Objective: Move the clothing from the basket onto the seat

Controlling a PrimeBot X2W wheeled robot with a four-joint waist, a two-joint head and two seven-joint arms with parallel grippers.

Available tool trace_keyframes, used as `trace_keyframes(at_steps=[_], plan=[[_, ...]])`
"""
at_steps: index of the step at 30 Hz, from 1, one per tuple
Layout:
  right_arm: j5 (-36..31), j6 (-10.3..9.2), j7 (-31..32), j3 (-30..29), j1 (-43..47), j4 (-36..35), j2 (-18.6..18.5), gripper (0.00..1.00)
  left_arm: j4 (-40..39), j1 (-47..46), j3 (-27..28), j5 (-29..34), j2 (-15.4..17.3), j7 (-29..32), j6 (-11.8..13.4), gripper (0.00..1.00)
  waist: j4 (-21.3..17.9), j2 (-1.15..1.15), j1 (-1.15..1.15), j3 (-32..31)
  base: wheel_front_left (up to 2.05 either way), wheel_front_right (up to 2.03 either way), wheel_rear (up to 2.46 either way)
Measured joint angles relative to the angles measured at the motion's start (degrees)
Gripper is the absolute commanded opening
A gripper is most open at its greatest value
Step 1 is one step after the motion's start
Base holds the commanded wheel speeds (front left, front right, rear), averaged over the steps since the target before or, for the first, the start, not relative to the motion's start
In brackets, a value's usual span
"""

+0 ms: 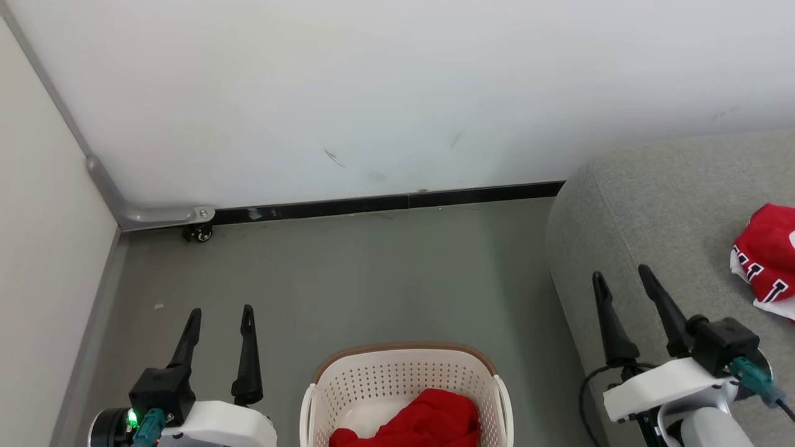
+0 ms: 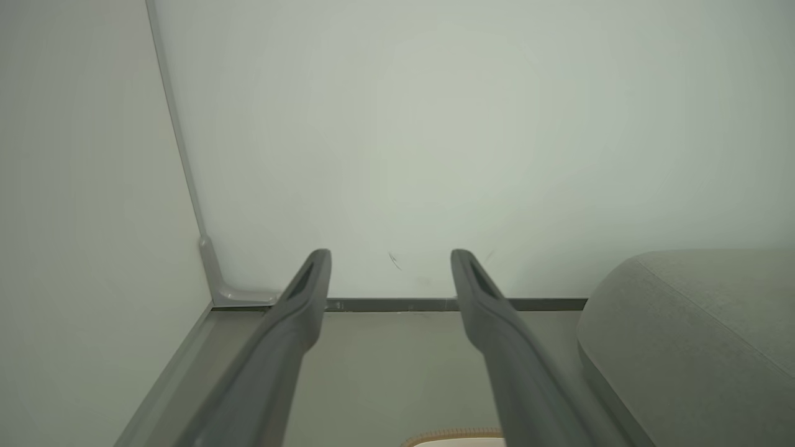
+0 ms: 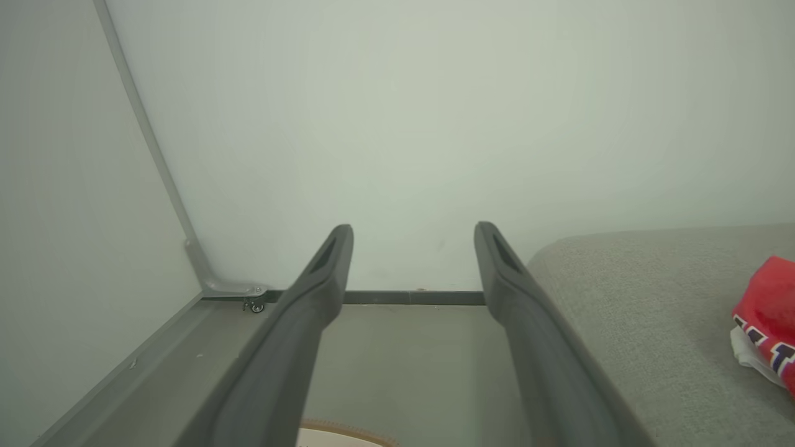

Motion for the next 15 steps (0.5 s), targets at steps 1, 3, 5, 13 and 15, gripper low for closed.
trace_keyframes(at_steps=[1, 3, 5, 13, 15], plan=[[-0.4, 0.0, 0.1, -0.2, 0.7, -0.5, 0.5, 1.0, 0.2, 0.0, -0.2, 0.1, -0.1, 0.0, -0.1, 1.0, 0.1, 0.0, 0.0, -0.3, 0.0, 0.0, 0.0], [-1.0, 0.0, 0.5, -0.4, 1.8, -0.9, 1.2, 1.0, 0.5, 0.1, -0.5, 0.2, -0.3, 0.0, -0.1, 1.0, 0.3, 0.0, 0.0, -0.8, 0.0, 0.0, 0.0], [-1.5, 0.0, 0.8, -1.2, 3.4, -1.3, 1.4, 1.0, 0.8, 0.3, -0.7, 0.5, -0.7, 0.0, -0.2, 1.0, 0.6, 0.0, 0.0, -1.6, 0.0, 0.0, 0.0], [-3.0, 0.0, 2.5, -2.8, 7.0, -3.7, 2.8, 1.0, 1.3, 1.4, -1.1, 0.6, -0.8, 0.0, -0.7, 1.0, 0.8, 0.0, 0.0, -2.4, 0.0, 0.0, 0.0], [-3.0, 0.0, 2.9, -2.8, 7.7, -4.6, 3.0, 1.0, 1.4, 1.4, -1.1, 0.6, -0.9, 0.0, -0.7, 1.0, 0.8, 0.0, 0.0, -2.4, 0.0, 0.0, 0.0]])
